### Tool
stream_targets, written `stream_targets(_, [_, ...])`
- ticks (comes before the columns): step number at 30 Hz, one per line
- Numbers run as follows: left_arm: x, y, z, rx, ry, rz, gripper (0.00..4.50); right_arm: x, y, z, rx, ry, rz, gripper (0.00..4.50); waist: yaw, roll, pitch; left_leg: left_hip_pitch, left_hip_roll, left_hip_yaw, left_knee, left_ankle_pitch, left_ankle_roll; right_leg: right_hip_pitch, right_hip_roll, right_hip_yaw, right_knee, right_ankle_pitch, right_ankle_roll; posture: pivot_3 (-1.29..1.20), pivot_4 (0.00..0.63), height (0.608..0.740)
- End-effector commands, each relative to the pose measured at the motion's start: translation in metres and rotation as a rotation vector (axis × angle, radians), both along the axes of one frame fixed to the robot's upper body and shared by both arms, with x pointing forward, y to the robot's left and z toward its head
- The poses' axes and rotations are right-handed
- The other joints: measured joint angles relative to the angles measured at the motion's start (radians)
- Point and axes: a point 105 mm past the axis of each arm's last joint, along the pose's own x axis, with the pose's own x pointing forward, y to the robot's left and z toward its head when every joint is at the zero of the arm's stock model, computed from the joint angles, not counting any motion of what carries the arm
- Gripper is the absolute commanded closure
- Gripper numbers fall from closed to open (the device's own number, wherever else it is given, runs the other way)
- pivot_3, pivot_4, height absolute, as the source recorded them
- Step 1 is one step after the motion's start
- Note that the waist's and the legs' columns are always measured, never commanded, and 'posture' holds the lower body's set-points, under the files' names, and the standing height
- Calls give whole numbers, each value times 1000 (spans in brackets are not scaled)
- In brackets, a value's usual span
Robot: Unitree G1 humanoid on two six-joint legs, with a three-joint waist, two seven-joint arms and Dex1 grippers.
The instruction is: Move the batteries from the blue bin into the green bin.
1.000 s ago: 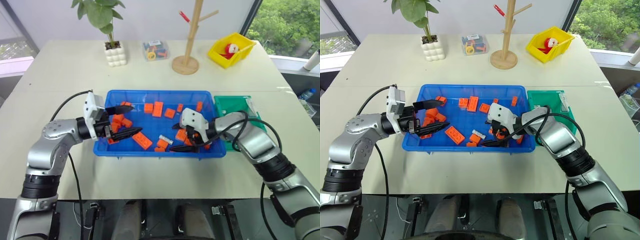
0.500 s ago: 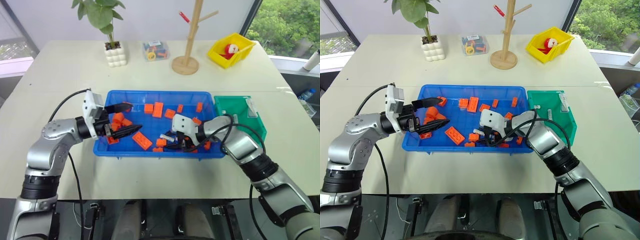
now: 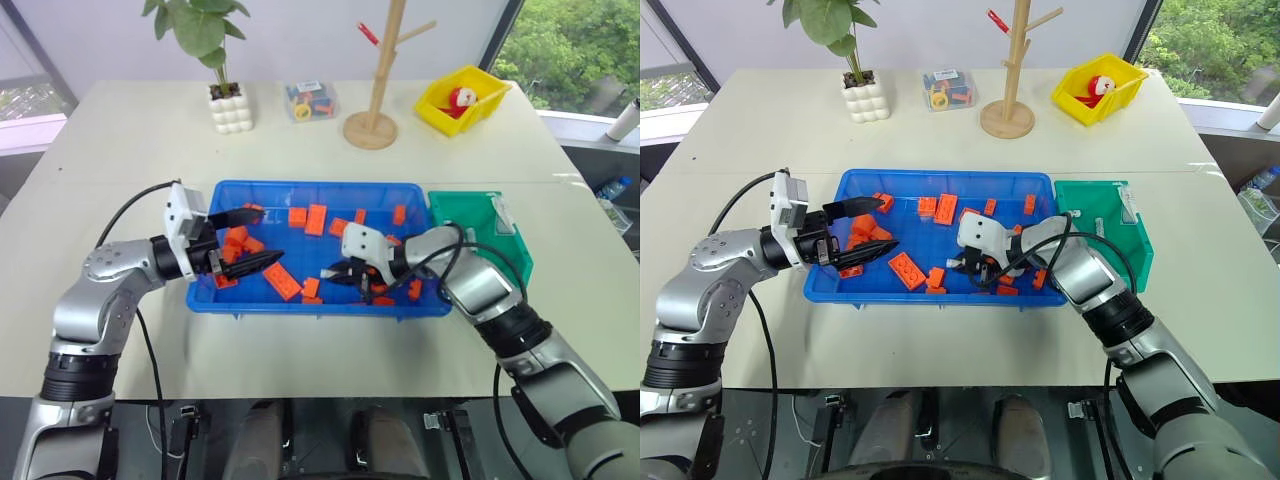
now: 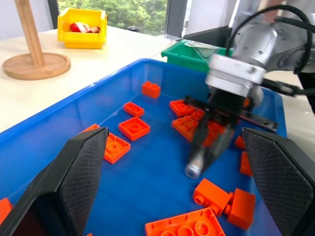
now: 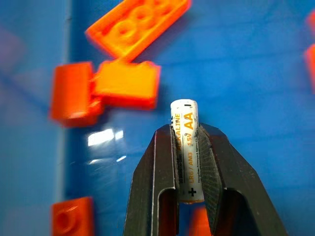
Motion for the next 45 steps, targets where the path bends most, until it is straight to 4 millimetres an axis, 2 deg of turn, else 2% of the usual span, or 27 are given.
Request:
stream_targets(1, [0, -5, 14, -9, -57, -46, 0, 17, -11, 62, 90, -161, -65, 4413, 2, 0, 0, 0, 0, 0, 0, 0, 0, 0, 0, 0, 0, 0, 0, 0, 150, 739])
stream_targets(6, [25, -14, 20, -26, -95, -75, 0, 25, -46, 114, 116, -281, -182, 4413, 21, 0, 0, 0, -1, 0, 1, 0, 0, 1, 0, 0, -1, 0, 0, 0, 150, 739])
stream_targets(10, [46, -25, 25, -49, -121, -95, 0, 25, -92, 127, 73, -324, -334, 4413, 30, 0, 0, -1, -1, 1, 0, 0, 0, 0, -1, 0, -1, 0, 0, 0, 150, 739])
stream_targets(15, [63, -41, 31, -94, -131, -131, 0, 13, -147, 120, 68, -301, -537, 4413, 23, 0, 0, -4, -2, 1, 3, -1, 1, -2, -1, -1, 0, 0, 1, 0, 150, 739])
stream_targets(18, [66, -47, 29, -92, -122, -163, 0, 1, -167, 116, 85, -288, -631, 4413, 23, 0, 0, -4, -1, 2, 2, -1, 1, -2, -1, -1, 0, 0, 1, 0, 150, 739])
stream_targets(23, [69, -55, 26, -72, -113, -214, 0, -18, -175, 107, 108, -259, -697, 4413, 20, 0, 0, -4, 0, 2, 2, -1, 1, -3, -1, -1, 0, 0, 1, 0, 150, 739])
stream_targets(28, [62, -63, 21, -27, -111, -286, 0, -26, -184, 89, 94, -215, -754, 4413, 25, 0, 0, -4, -1, 2, 4, -1, 1, -2, -1, -1, 0, 0, 1, 0, 150, 739])
stream_targets(33, [62, -62, 20, -20, -110, -287, 0, -31, -194, 69, 64, -162, -770, 1970, 25, 0, 0, -4, -1, 0, 5, -1, 2, -1, -1, -1, 0, 0, 1, 0, 150, 739])
stream_targets(37, [62, -61, 19, -18, -115, -275, 0, -28, -195, 69, 82, -165, -779, 51, 24, 0, 0, -4, -1, 0, 6, -1, 2, -1, -1, -1, 0, 0, 1, 0, 150, 739])
stream_targets(41, [67, -55, 31, -56, -154, -214, 0, -11, -199, 83, 143, -252, -828, 12, 21, 0, 0, -4, 0, 0, 6, -1, 2, -1, 0, -1, 0, 0, 1, 0, 150, 739])
stream_targets(45, [75, -37, 57, -143, -216, -96, 0, 7, -208, 102, 288, -342, -907, 12, 21, 0, 0, -4, 0, 0, 7, -1, 2, -1, 0, -1, 1, 0, 1, 0, 150, 739])
